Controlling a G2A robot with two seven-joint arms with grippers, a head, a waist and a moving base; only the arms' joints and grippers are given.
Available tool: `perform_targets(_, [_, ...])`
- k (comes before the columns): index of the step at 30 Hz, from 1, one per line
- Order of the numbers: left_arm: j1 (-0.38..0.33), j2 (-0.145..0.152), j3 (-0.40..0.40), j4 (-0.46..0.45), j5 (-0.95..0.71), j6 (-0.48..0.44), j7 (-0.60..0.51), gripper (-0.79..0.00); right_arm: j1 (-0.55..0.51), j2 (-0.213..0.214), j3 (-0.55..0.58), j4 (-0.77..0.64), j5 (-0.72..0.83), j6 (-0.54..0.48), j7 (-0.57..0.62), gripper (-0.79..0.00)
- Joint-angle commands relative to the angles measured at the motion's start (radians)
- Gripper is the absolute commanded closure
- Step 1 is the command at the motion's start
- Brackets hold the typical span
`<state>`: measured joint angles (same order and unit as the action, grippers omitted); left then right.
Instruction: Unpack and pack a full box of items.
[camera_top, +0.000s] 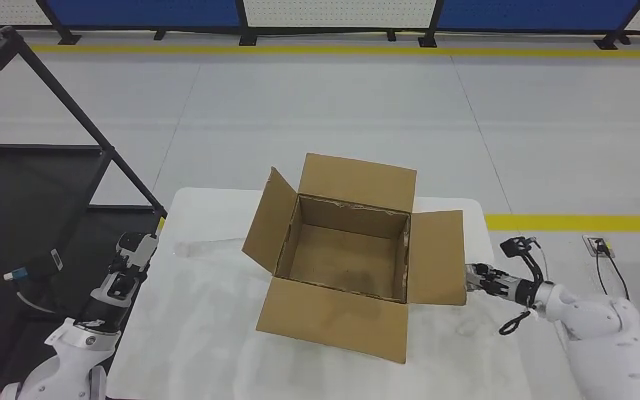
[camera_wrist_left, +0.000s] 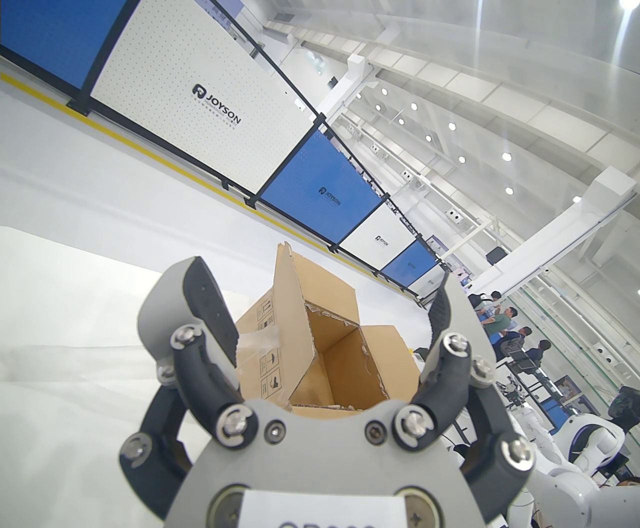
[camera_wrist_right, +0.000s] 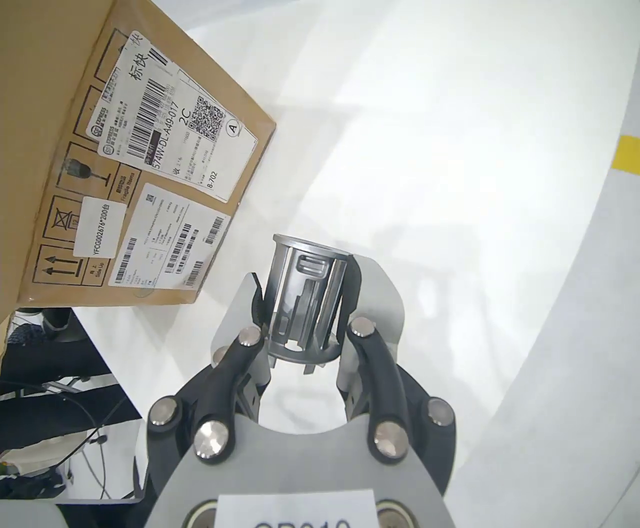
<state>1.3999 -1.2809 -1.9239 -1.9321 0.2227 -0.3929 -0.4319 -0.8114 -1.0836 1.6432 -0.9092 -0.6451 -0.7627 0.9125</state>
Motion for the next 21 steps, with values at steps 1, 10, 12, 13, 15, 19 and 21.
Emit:
perform_targets(1, [0.000,0.000,0.000,0.000,0.000,0.000,0.000,-0.785,0.023,0.002,-0.018,0.020,0.001,0.018,0.029,0.000])
perform_targets(10, [0.000,0.000,0.000,0.000,0.000,0.000,0.000,-0.785,0.087,0.001,-0.114,0.076,-0.043,0.103,0.076,0.000])
perform_targets(12, [0.000,0.000,0.000,0.000,0.000,0.000,0.000,-0.785,0.096,0.001,-0.129,0.090,-0.042,0.104,0.078,0.000])
perform_targets(13, [0.000,0.000,0.000,0.000,0.000,0.000,0.000,-0.785,0.100,0.001,-0.136,0.097,-0.041,0.103,0.075,0.000])
perform_targets(15, [0.000,0.000,0.000,0.000,0.000,0.000,0.000,-0.785,0.109,0.001,-0.150,0.109,-0.045,0.102,0.074,-0.049])
perform_targets(19, [0.000,0.000,0.000,0.000,0.000,0.000,0.000,-0.785,0.124,0.001,-0.178,0.130,-0.052,0.105,0.068,-0.225])
perform_targets(21, [0.000,0.000,0.000,0.000,0.000,0.000,0.000,-0.785,0.130,0.001,-0.190,0.137,-0.056,0.107,0.062,-0.286])
